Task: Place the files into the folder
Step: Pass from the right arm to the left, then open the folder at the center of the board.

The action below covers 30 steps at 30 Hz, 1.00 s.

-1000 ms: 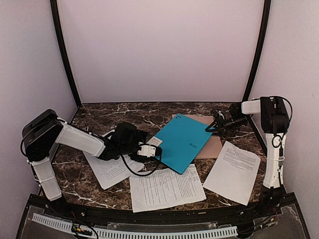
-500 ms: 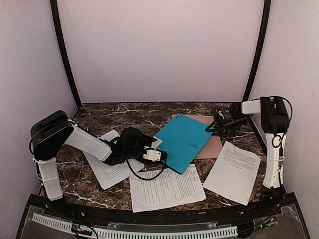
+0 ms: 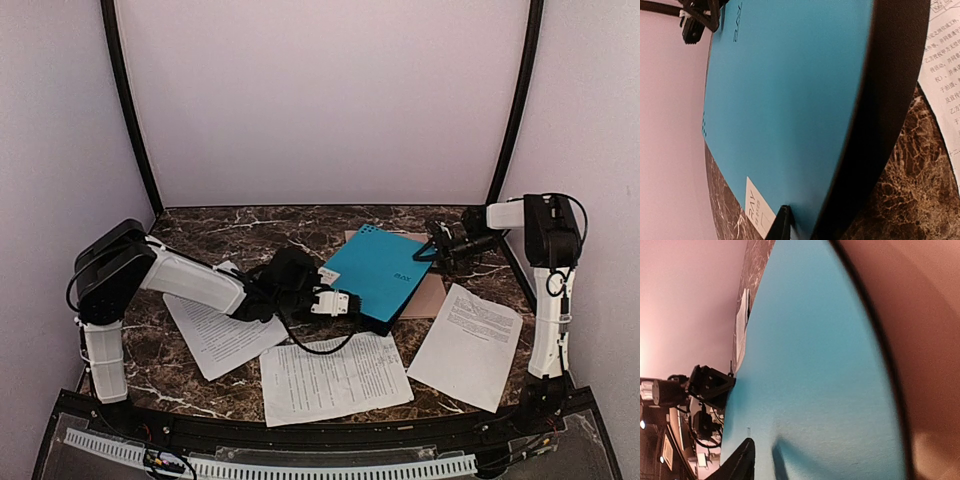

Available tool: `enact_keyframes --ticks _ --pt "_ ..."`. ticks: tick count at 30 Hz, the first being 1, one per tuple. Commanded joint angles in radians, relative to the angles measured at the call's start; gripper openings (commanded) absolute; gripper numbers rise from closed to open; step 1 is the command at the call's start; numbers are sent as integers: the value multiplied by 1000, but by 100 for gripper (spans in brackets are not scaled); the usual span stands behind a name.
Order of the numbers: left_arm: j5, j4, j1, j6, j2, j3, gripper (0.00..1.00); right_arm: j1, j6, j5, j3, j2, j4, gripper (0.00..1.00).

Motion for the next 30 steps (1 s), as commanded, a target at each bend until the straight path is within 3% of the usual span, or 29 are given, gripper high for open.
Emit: enact_keyframes --ticks 1,5,9,14,21,30 --pt "15 -134 -3 -142 -59 40 6 6 62 34 -12 -48 66 61" --pt "-9 -88 -3 -227 -133 -30 1 -5 140 72 -34 -117 137 85" --pt "-52 20 -3 -324 -227 -124 1 -21 211 74 -45 -201 188 98" --pt "-144 164 -3 -479 -307 -208 1 -21 289 83 -91 -315 260 99" --pt "-274 276 -3 -927 -353 -263 1 -19 376 183 -268 -480 402 99" --pt "-266 519 2 -1321 -392 -428 1 106 343 397 -399 -632 426 99"
